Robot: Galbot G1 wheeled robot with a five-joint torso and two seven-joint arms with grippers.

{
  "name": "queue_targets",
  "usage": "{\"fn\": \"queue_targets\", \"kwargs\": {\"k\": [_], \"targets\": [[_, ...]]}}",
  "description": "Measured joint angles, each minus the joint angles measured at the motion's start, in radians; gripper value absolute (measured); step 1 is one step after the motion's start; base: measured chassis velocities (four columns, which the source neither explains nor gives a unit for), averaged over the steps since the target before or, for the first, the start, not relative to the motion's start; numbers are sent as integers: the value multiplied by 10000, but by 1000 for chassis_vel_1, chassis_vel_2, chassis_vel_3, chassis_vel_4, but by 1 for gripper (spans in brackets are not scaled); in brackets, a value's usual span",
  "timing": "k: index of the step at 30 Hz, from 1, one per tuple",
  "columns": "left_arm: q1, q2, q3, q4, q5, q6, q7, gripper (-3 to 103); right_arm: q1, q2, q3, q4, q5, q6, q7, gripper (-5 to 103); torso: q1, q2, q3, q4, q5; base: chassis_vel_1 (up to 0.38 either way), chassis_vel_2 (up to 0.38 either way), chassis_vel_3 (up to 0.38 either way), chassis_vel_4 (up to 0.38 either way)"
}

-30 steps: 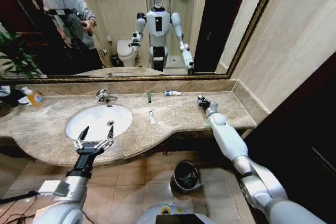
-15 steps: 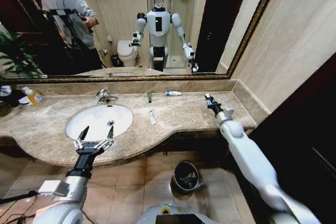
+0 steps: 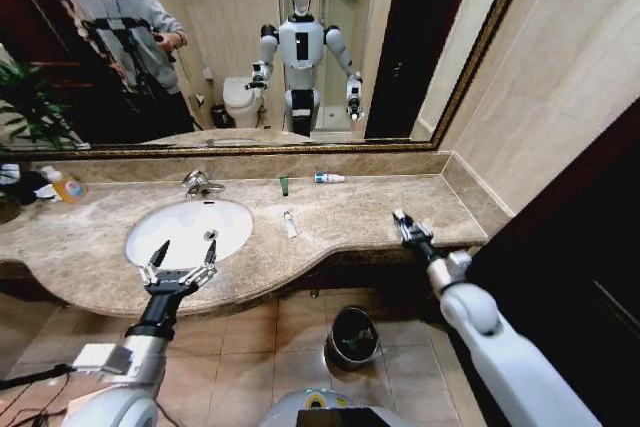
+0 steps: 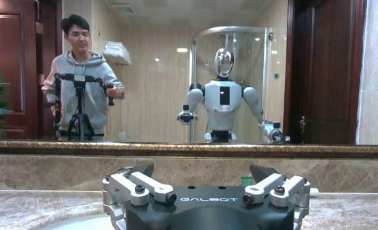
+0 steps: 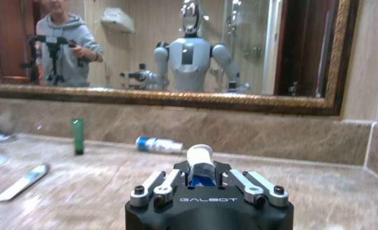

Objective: Pick up the trash from the sink and place it in the trash bin.

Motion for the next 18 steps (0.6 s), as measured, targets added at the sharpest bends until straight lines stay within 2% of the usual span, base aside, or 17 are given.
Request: {"fn": "queue_targets", "kwargs": {"k": [1,6,14,18], "targets": [[0,0,0,0,0,0,0,100,-327,34,-15,76,-88,162,-29,25,1,-1,1,6,2,0,0,0,0],[0,0,0,1,0,0,-2,100,-2143,375,72,355,-668,1056,-34,25,1,-2,2,-1,3,0,0,0,0],[0,0,0,1,0,0,-2,100,-3861,869,-82,561,-1338,1753,11,25,1,-2,1,1,-2,0,0,0,0],[0,0,0,1,0,0,-1,100,-4176,1109,-399,220,-1738,1983,-68,25,1,-1,1,1,-1,0,0,0,0]]}}
